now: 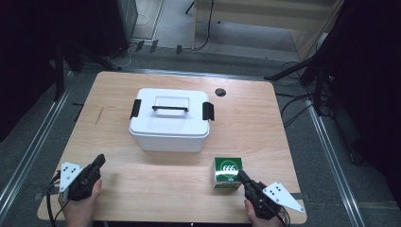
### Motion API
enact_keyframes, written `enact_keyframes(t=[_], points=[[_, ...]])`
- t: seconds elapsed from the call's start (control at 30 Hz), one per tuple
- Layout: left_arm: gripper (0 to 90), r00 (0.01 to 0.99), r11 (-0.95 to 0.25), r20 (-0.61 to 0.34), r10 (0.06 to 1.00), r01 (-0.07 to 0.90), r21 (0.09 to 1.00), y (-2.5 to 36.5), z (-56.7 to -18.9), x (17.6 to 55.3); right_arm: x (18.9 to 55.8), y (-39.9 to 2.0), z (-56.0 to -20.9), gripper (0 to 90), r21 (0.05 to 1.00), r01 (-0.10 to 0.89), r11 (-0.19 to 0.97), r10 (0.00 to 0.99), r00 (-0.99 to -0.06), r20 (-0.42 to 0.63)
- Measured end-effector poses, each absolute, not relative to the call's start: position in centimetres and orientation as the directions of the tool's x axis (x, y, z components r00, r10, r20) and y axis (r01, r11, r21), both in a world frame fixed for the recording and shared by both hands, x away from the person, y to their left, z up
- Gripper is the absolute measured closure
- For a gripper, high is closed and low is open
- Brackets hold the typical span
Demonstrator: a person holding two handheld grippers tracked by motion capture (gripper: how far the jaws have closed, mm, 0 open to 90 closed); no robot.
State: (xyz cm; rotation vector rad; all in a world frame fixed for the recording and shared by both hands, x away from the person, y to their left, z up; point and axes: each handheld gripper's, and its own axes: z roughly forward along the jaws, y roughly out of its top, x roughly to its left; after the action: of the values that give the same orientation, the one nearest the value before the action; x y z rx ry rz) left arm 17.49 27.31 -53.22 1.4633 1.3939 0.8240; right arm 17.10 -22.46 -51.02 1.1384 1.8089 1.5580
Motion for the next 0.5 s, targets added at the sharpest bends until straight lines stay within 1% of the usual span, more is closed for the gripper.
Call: enact_keyframes(t=[0.03,0.13,0.17,0.37,0.4,0.5], points=[[90.0,0.138,0.07,-0.131,0.982,0.377,0.923,27.4,-53.3,17.6,16.9,-21.5,-51.2,90.0,0.961,0.277,0.016,0.817,-0.557,0.147],[90.0,0.144,0.061,-0.124,0.982,0.381,0.923,27.3,-53.4,17.6,16.9,-20.9,-51.4,90.0,0.96,0.279,0.023,0.801,-0.579,0.149],[90.0,0.149,0.045,-0.109,0.983,0.384,0.922,27.2,-53.4,17.6,16.9,-20.3,-51.6,90.0,0.956,0.292,0.03,0.778,-0.607,0.161],[90.0,0.156,0.034,-0.101,0.983,0.385,0.922,26.8,-53.5,17.8,16.7,-18.4,-52.1,90.0,0.952,0.302,0.057,0.745,-0.648,0.161],[90.0,0.159,0.031,-0.099,0.982,0.385,0.922,26.8,-53.5,17.7,16.6,-17.6,-52.2,90.0,0.95,0.304,0.066,0.73,-0.664,0.162],[90.0,0.161,0.031,-0.1,0.982,0.386,0.922,26.8,-53.5,17.7,16.7,-16.6,-52.6,90.0,0.945,0.309,0.106,0.728,-0.671,0.138]])
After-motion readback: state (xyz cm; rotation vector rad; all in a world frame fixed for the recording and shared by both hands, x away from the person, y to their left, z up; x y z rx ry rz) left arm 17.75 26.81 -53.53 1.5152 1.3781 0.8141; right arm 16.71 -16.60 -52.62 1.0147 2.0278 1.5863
